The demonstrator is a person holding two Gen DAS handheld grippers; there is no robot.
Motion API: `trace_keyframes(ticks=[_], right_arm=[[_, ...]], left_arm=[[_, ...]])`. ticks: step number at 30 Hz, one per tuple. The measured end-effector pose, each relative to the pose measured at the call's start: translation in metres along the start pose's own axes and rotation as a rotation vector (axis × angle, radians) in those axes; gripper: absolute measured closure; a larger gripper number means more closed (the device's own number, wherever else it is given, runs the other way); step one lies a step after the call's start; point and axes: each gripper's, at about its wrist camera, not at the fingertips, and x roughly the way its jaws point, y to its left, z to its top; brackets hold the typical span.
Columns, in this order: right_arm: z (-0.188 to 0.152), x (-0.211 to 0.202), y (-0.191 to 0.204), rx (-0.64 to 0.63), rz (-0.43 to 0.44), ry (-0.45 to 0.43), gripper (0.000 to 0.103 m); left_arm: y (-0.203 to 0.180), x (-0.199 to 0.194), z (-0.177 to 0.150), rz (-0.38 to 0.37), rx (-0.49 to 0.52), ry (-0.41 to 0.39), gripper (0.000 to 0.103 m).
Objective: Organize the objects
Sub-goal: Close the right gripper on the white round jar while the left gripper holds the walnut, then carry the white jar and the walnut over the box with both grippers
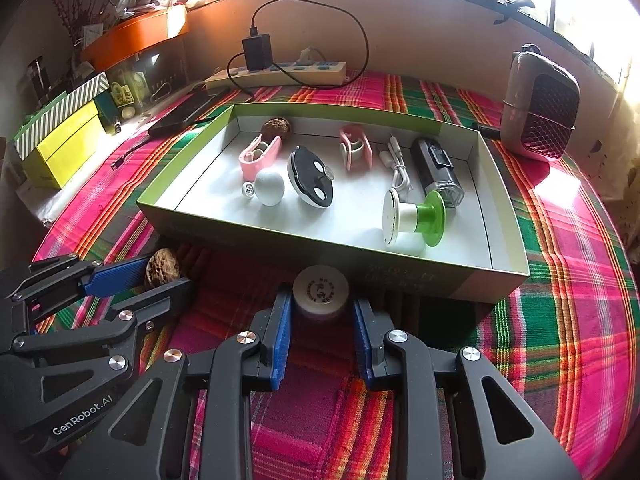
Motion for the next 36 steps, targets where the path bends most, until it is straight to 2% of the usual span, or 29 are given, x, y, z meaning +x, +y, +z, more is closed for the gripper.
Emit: trace_keyframes(ticks=[21, 34, 36], right_arm=[[-0.003, -0.006, -0.002, 0.017, 0.03, -0.016, 0.074], [0.013, -0.028, -0.018, 0.046, 0.076, -0.068, 0.074], [0.017, -0.03, -0.02, 0.042, 0.062, -0.079, 0.074]], left_arm=[[-0.001, -0.002, 0.001, 0.011, 0.007, 0.001, 0.073], [0.0, -0.02, 0.016, 0.006, 0.017, -0.043, 0.073], [0.0, -0.022, 0.02, 0.008, 0.019, -0.05, 0.073]])
